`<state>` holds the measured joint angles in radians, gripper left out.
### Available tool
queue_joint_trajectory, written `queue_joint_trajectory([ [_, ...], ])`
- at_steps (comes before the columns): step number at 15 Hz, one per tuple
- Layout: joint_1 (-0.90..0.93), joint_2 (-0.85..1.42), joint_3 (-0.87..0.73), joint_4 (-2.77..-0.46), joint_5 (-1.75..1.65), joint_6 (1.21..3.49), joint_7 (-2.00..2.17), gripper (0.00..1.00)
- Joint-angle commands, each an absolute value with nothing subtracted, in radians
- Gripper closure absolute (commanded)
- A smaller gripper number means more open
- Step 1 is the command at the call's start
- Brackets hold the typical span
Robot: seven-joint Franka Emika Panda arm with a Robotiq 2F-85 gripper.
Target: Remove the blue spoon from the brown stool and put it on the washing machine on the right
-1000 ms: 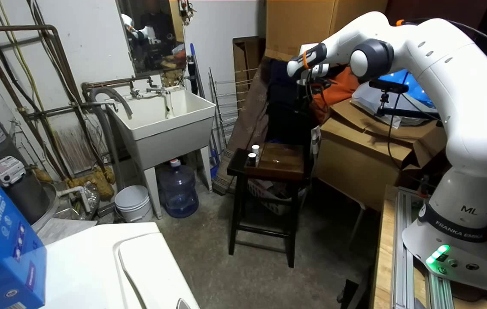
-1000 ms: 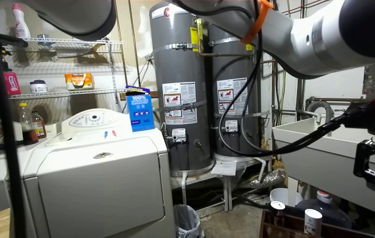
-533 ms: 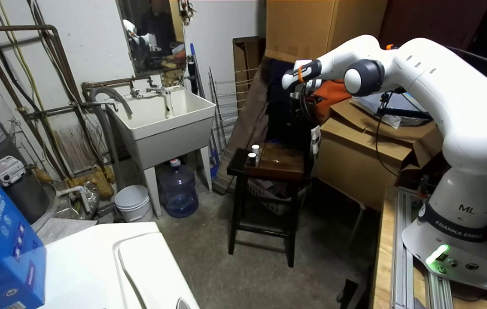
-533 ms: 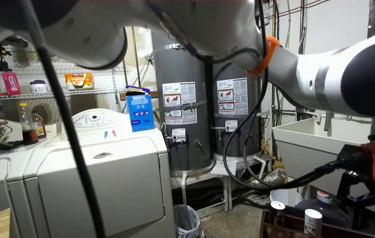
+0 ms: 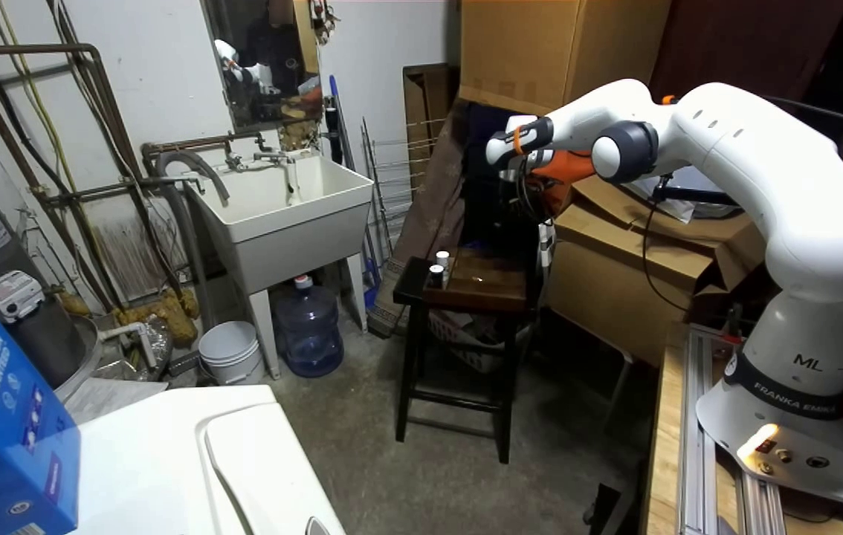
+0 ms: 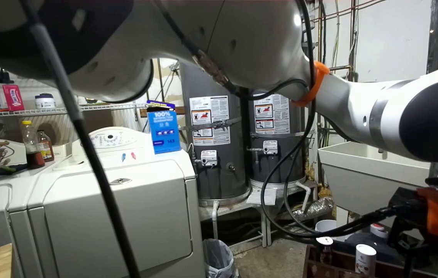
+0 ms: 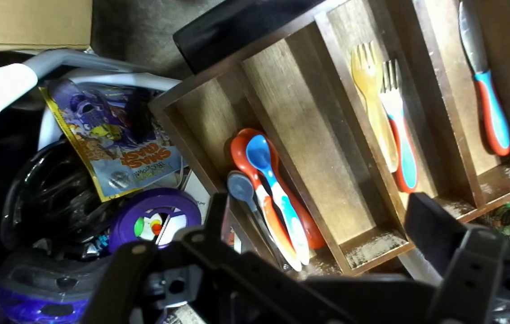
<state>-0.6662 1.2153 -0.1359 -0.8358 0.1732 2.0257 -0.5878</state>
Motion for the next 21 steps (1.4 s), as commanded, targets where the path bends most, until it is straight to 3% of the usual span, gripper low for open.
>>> queue_joint_trajectory([
  [1,-0.677,1.265,-0.122,-0.778,0.183,1.989,-0.593,0.0],
  [15,-0.786,1.434,-0.086,-0.584,0.171,1.867,-0.159,0.0],
  [16,-0.768,1.383,-0.104,-0.676,0.168,1.909,-0.221,0.0],
  [21,-0.774,1.411,-0.11,-0.639,0.183,1.968,-0.092,0.0],
])
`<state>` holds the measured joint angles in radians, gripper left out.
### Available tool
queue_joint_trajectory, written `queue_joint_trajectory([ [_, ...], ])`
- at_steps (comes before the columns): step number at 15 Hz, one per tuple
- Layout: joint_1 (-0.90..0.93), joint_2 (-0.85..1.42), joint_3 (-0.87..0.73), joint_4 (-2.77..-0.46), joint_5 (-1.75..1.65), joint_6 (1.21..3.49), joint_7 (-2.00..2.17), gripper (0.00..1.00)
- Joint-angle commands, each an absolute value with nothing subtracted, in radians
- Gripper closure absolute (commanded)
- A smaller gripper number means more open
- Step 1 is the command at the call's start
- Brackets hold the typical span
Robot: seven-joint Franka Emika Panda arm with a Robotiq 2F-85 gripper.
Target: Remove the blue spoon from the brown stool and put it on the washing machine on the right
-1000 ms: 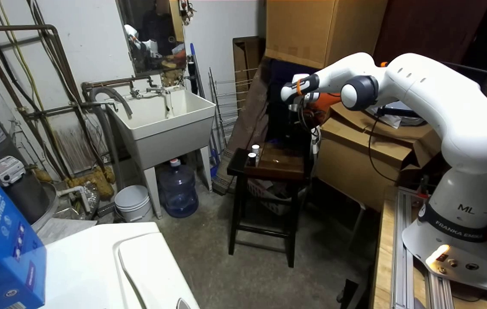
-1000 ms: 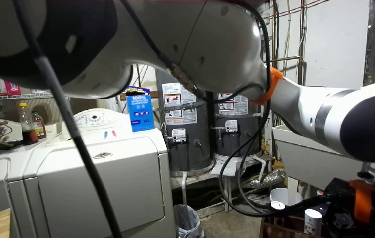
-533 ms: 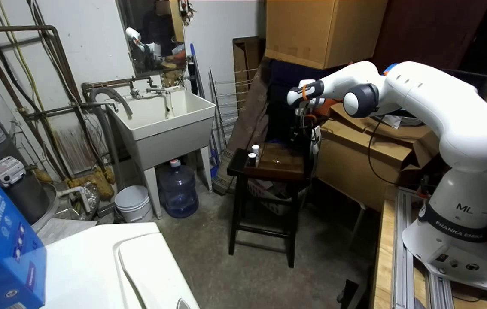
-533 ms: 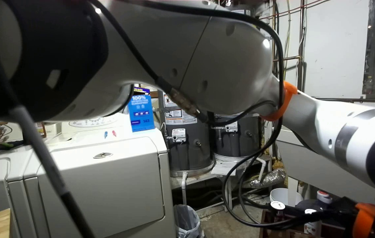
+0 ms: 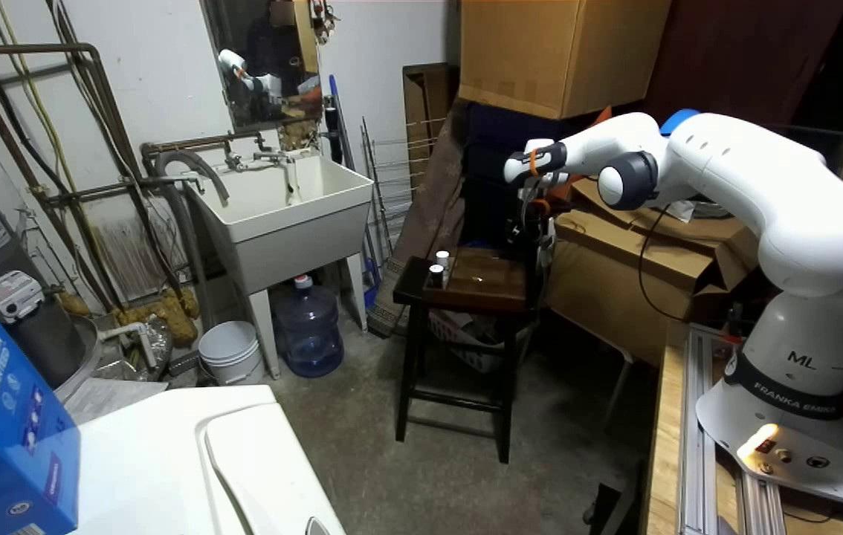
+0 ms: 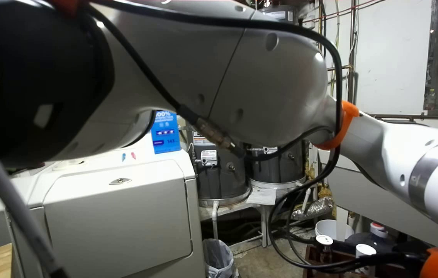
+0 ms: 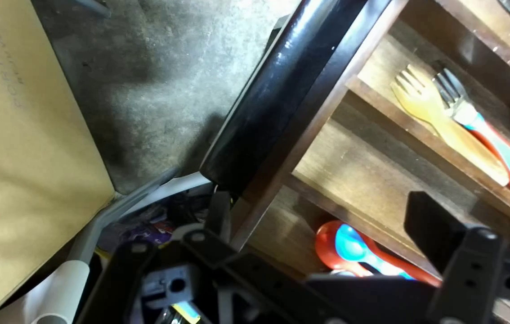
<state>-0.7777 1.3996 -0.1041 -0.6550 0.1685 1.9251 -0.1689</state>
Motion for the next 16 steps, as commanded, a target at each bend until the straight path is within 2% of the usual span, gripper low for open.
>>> queue_joint_trajectory([
  [1,-0.774,1.416,-0.111,-0.633,0.185,1.994,-0.06,0.0],
  [10,-0.746,1.477,-0.11,-0.6,0.184,2.151,0.211,0.0],
  [15,-0.745,1.547,-0.097,-0.506,0.176,2.123,0.258,0.0],
  [16,-0.74,1.491,-0.089,-0.602,0.172,2.168,0.251,0.0],
])
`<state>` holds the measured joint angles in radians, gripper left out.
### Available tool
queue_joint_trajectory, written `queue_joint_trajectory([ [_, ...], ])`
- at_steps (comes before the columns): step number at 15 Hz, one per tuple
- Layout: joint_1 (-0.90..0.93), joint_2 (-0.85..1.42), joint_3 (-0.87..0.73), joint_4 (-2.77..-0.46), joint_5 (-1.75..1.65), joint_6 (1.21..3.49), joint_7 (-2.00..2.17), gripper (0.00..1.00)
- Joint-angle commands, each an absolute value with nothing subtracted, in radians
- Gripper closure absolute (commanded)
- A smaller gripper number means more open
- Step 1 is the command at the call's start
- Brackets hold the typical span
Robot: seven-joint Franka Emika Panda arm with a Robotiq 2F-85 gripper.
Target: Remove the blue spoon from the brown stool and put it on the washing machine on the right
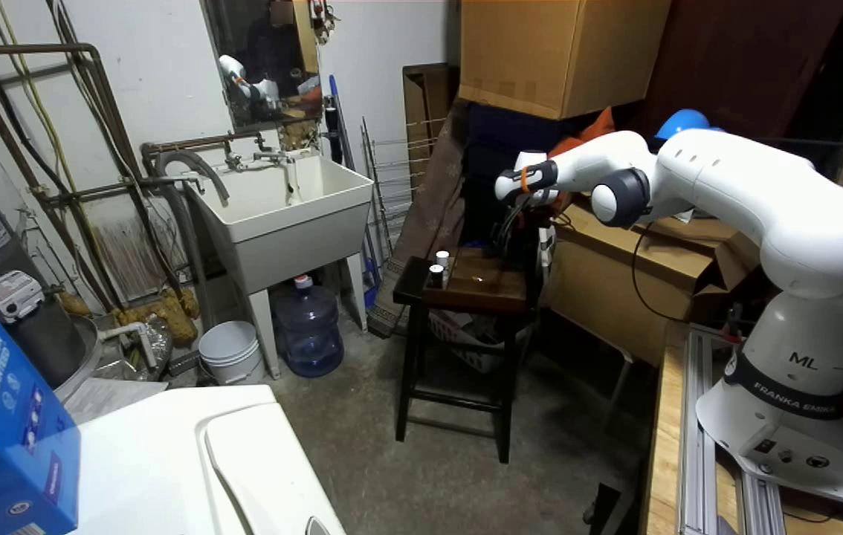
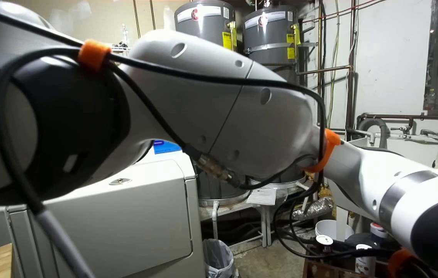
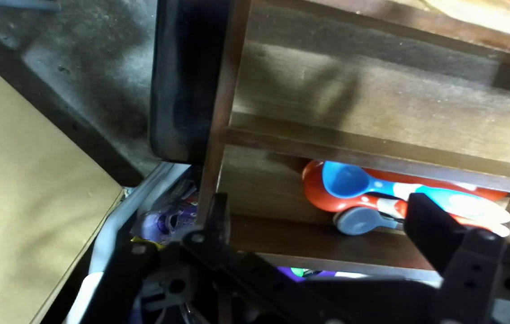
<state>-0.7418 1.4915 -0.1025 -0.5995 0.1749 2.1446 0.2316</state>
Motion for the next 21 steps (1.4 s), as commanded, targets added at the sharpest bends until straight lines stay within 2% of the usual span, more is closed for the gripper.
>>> queue_joint_trajectory([
  [1,-0.74,1.495,-0.088,-0.596,0.172,2.169,0.251,0.0],
  [3,-0.741,1.495,-0.085,-0.594,0.172,2.167,0.243,0.0],
  [5,-0.738,1.494,-0.085,-0.599,0.17,2.171,0.242,0.08],
  [8,-0.748,1.494,-0.059,-0.584,0.177,2.095,0.178,0.0],
  [9,-0.742,1.494,-0.08,-0.594,0.168,2.138,0.221,0.03],
  [11,-0.743,1.493,-0.07,-0.594,0.17,2.119,0.202,0.0],
  [17,-0.728,1.494,-0.076,-0.651,0.181,2.34,0.294,0.0],
  [21,-0.721,1.496,-0.068,-0.691,0.193,2.399,0.311,0.0],
])
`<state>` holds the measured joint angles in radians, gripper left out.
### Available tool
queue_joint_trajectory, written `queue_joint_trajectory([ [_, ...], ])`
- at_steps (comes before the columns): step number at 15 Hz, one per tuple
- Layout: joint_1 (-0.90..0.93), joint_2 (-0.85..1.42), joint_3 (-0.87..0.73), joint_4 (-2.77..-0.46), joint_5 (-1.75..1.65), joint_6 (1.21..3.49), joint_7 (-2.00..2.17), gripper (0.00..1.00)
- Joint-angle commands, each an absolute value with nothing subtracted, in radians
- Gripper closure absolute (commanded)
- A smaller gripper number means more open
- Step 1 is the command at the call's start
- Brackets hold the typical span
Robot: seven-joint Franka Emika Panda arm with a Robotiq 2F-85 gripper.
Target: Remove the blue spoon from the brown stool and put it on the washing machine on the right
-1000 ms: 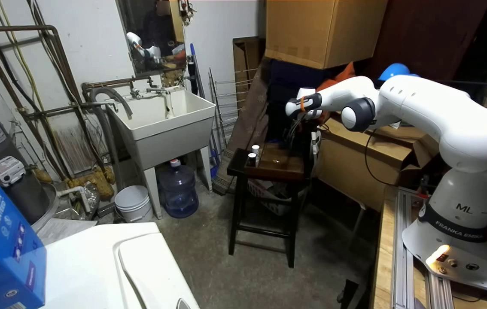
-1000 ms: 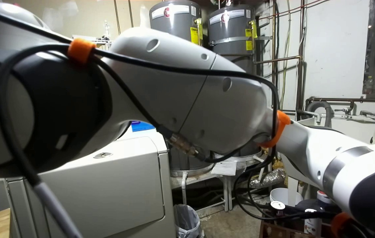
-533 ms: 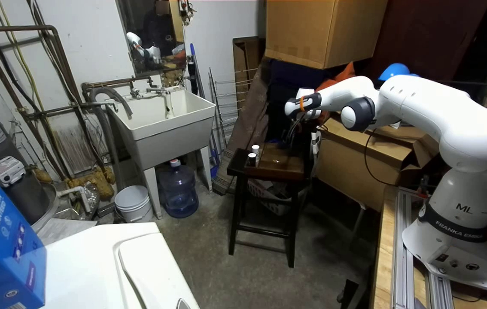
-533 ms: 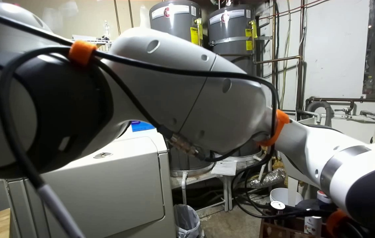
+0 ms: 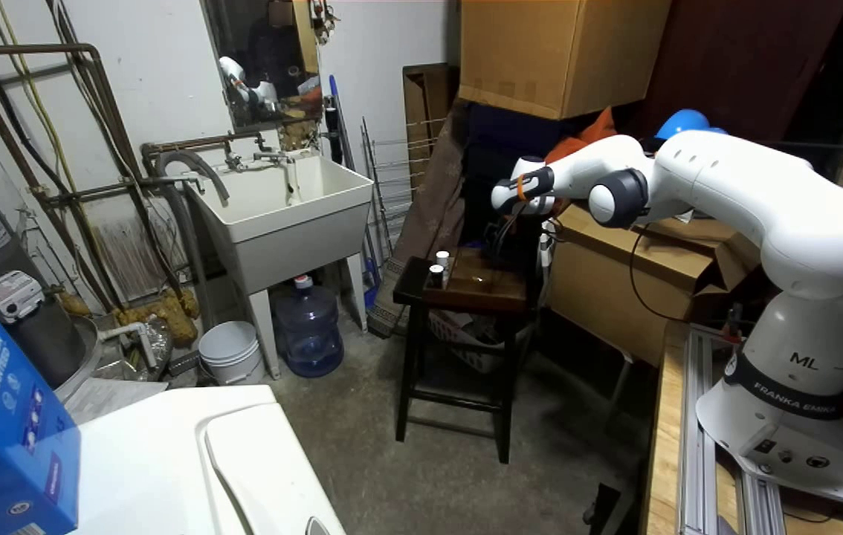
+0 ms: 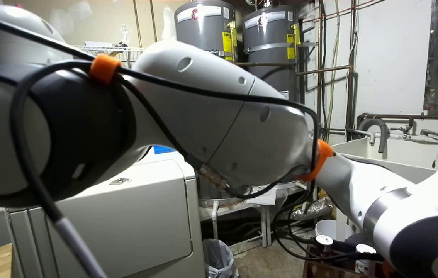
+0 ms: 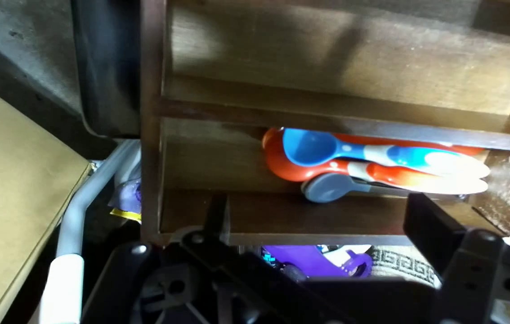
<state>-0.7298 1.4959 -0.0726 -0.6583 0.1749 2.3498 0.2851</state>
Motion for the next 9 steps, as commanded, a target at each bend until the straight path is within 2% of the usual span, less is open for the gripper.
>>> queue_joint_trajectory([
  [1,-0.72,1.496,-0.064,-0.698,0.196,2.405,0.308,0.0],
  [9,-0.714,1.499,-0.051,-0.713,0.21,2.395,0.309,0.0],
])
